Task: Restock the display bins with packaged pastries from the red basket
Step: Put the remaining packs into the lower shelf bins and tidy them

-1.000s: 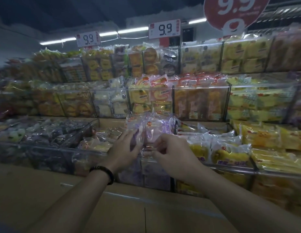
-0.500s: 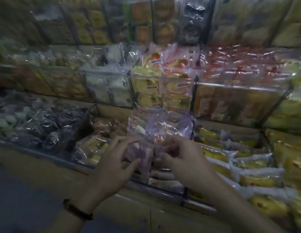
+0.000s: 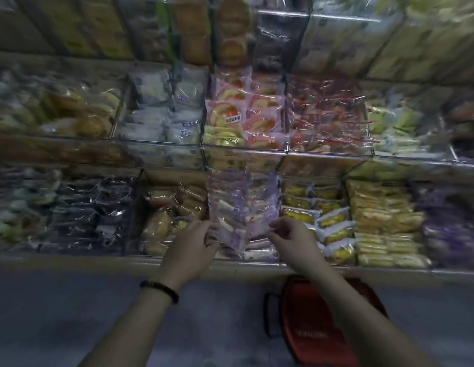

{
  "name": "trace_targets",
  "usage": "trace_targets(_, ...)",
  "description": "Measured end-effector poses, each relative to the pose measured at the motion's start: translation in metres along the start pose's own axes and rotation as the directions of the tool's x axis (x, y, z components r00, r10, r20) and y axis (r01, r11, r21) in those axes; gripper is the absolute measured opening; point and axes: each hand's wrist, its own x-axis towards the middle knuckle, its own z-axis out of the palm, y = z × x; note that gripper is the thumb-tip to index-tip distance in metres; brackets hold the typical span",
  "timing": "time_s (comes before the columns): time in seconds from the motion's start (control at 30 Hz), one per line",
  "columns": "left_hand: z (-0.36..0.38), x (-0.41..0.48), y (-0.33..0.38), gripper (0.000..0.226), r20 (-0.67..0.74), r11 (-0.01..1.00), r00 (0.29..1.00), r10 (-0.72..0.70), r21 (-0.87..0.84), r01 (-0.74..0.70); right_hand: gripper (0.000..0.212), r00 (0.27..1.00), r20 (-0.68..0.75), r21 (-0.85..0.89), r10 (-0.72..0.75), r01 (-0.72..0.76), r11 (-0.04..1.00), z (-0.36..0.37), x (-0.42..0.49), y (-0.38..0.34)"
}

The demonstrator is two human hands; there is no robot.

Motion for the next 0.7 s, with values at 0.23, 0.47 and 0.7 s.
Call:
trace_targets(0.23,-0.030,0.059,0.011,0.025,0.050,0.984,0.998,0.043,0.170,-0.051,0.017,0.990,-0.067,-0.242,-0.127,0.107,0.964,-0.011,0.041,-0.014)
trace_targets(0.47,-0.030,0.132,0.018,0.023,0.104,0.956,0.993,0.059,0.282,-0.086,0.016,0.957,-0.006,-0.524,-0.289,0.244,0.816,-0.007,0.145,-0.023)
trace_targets(0.7,-0.009,0.203,0.025,0.002,0.090,0.888,0.996,0.011,0.457,-0.051,0.030,0.942,0.286,-0.621,-0.174,0.320,0.715,0.008,0.207,-0.023)
